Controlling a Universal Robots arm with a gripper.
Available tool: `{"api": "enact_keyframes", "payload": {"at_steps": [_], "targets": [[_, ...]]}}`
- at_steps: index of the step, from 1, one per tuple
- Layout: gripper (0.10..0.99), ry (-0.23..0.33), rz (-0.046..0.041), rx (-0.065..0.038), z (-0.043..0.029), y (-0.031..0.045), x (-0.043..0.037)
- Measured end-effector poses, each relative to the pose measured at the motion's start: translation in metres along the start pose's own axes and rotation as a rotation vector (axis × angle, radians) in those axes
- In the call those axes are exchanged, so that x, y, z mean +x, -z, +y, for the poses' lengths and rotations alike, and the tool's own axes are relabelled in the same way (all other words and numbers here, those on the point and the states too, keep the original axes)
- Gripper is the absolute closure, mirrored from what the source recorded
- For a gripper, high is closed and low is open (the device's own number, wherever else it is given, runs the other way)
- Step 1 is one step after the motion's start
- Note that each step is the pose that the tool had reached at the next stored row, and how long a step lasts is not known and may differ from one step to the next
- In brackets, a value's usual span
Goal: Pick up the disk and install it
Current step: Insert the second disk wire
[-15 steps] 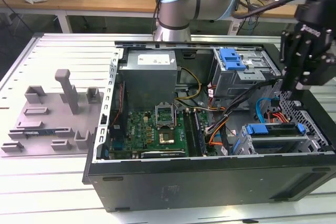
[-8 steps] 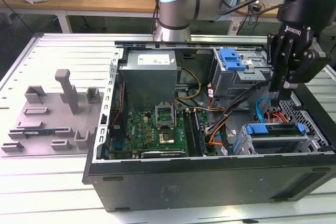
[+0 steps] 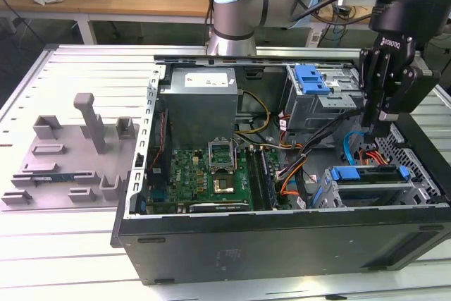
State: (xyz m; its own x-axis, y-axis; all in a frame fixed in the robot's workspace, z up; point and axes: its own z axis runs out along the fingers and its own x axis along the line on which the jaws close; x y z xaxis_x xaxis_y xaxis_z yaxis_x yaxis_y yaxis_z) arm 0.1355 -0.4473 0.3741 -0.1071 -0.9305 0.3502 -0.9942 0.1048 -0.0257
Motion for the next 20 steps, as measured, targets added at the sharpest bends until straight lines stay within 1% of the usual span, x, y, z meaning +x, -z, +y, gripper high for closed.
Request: {"api": "enact_keyframes", "payload": {"at_steps": [2,3,4,5,6,8,10,12,14,15,16,17,18,20], "targets": [[0.722,0.000,0.0254,0.003,0.0002,0.0002,-0.0024],[0.722,-0.001,0.0467,0.005,0.0006,0.0001,-0.0056],[0.722,-0.001,0.0565,0.006,0.0009,0.0002,-0.0084],[0.722,-0.001,0.0610,0.006,0.0011,0.0000,-0.0100],[0.722,-0.002,0.0682,0.007,0.0014,-0.0004,-0.0129],[0.722,-0.002,0.0754,0.008,0.0015,-0.0014,-0.0149],[0.722,-0.003,0.0778,0.008,0.0016,-0.0041,-0.0160],[0.722,-0.005,0.0777,0.007,0.0018,-0.0089,-0.0177],[0.722,-0.005,0.0778,0.007,0.0018,-0.0120,-0.0188],[0.737,-0.006,0.0779,0.006,0.0019,-0.0136,-0.0194],[0.737,-0.006,0.0778,0.006,0.0019,-0.0141,-0.0196],[0.812,-0.006,0.0780,0.006,0.0019,-0.0143,-0.0197],[0.812,-0.007,0.0754,0.006,0.0019,-0.0146,-0.0198],[0.812,-0.008,0.0606,0.004,0.0006,-0.0154,-0.0203]]}}
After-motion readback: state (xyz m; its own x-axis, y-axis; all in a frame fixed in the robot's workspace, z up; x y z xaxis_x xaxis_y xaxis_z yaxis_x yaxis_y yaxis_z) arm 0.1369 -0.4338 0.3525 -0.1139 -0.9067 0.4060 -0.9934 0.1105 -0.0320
